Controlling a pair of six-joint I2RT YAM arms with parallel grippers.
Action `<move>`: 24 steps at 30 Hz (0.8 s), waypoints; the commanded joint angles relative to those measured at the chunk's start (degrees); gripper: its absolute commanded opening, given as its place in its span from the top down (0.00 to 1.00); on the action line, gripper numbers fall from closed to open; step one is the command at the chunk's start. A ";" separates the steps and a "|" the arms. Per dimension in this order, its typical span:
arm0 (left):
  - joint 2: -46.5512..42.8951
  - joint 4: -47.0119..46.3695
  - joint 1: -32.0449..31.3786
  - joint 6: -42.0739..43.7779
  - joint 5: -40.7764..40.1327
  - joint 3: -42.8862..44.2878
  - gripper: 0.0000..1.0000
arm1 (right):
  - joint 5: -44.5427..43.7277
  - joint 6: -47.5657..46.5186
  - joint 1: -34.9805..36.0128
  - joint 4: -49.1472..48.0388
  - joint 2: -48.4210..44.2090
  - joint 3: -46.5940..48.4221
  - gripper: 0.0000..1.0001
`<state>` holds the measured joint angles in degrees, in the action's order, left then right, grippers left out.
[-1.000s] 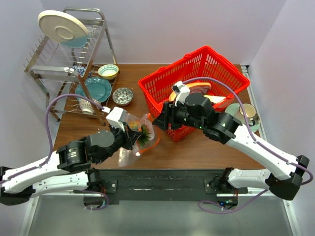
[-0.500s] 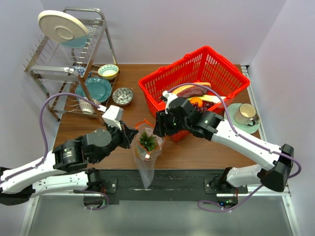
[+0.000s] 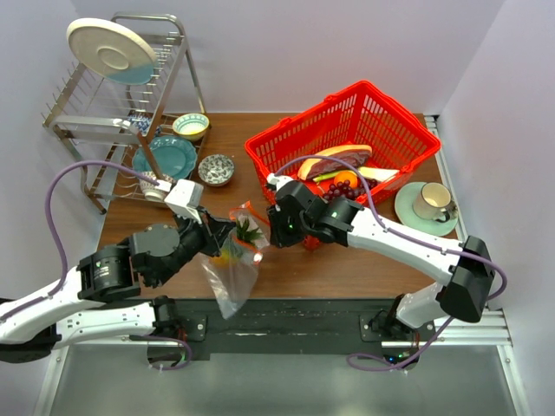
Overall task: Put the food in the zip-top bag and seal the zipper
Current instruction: Adjust the zipper food storage bag at the center of the board.
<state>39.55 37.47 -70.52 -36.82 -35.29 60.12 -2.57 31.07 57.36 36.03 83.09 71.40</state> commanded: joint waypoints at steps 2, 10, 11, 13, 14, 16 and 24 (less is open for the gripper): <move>-1.14 0.67 0.03 0.70 -2.86 2.64 1.00 | -2.88 -0.92 -0.06 -0.17 -1.17 2.69 1.00; -0.26 2.96 0.03 -4.66 -1.63 -4.21 1.00 | -3.06 -5.75 -0.06 8.52 0.14 24.62 1.00; -0.79 2.69 0.03 -5.28 -1.54 -5.00 1.00 | -2.71 -6.11 -0.06 8.79 0.06 26.32 1.00; -1.49 2.52 0.03 -5.46 -1.80 -6.33 1.00 | -1.83 -6.37 -0.06 8.62 -0.90 28.18 1.00; -1.67 3.04 0.03 -5.46 -2.24 -6.15 1.00 | -1.65 -6.29 -0.06 7.49 -1.35 27.66 1.00; -1.41 6.79 0.03 -4.85 -5.13 -2.74 1.00 | -1.74 -6.20 -0.06 5.64 -1.44 23.90 1.00; 0.53 18.34 0.03 0.43 -11.21 17.85 1.00 | 1.16 -6.02 -0.15 6.51 4.71 22.81 1.00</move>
<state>41.41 52.25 -70.54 -38.37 -42.46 73.08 -3.36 26.04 57.32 42.70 85.01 93.19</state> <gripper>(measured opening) 0.019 0.012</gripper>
